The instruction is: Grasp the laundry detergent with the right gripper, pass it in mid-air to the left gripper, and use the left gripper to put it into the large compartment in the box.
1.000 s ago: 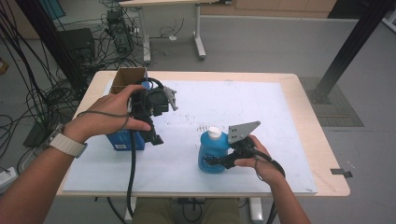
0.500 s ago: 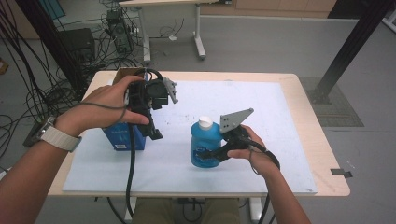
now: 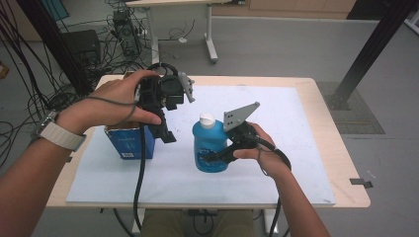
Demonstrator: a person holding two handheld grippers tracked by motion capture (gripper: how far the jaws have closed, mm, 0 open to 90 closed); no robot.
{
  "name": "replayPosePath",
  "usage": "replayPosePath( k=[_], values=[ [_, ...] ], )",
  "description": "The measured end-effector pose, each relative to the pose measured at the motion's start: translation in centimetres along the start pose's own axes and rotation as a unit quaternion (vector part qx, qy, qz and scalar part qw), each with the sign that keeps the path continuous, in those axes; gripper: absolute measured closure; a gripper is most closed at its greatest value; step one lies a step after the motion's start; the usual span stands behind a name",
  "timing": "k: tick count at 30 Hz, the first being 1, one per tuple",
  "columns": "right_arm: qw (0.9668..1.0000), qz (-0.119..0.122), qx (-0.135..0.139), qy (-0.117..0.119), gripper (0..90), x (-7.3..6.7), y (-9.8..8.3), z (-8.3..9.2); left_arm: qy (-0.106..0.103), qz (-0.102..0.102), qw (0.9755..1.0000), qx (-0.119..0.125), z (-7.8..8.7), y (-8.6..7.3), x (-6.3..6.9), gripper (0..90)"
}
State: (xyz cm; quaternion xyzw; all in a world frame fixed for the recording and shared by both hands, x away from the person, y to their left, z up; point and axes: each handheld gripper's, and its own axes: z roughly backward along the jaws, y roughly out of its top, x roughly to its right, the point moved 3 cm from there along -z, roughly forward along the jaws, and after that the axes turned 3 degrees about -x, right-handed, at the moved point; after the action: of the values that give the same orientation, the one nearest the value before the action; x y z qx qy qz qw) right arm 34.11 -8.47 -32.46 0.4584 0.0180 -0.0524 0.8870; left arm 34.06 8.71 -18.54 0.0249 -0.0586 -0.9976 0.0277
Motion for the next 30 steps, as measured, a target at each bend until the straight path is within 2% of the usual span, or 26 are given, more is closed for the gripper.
replayPosePath(
  k=[9, 17, 30],
  values=[
    [0.9999, 0.004, -0.014, 0.007, 43.6, 0.4, 1.2, -0.4, 0.0, -0.011, 0.9999, -0.007, 0.5, 0.6, 0.1, 7.2],
    [0.9995, 0.0, -0.026, 0.016, 43.6, 0.6, 1.0, -1.3, -0.006, -0.022, 0.9997, -0.013, -0.1, 1.2, 0.1, 7.2],
    [0.9993, 0.004, -0.033, 0.019, 43.6, 0.6, 1.1, -1.8, -0.013, -0.032, 0.9991, -0.026, -0.6, 2.3, 0.2, 7.2]
  ],
)
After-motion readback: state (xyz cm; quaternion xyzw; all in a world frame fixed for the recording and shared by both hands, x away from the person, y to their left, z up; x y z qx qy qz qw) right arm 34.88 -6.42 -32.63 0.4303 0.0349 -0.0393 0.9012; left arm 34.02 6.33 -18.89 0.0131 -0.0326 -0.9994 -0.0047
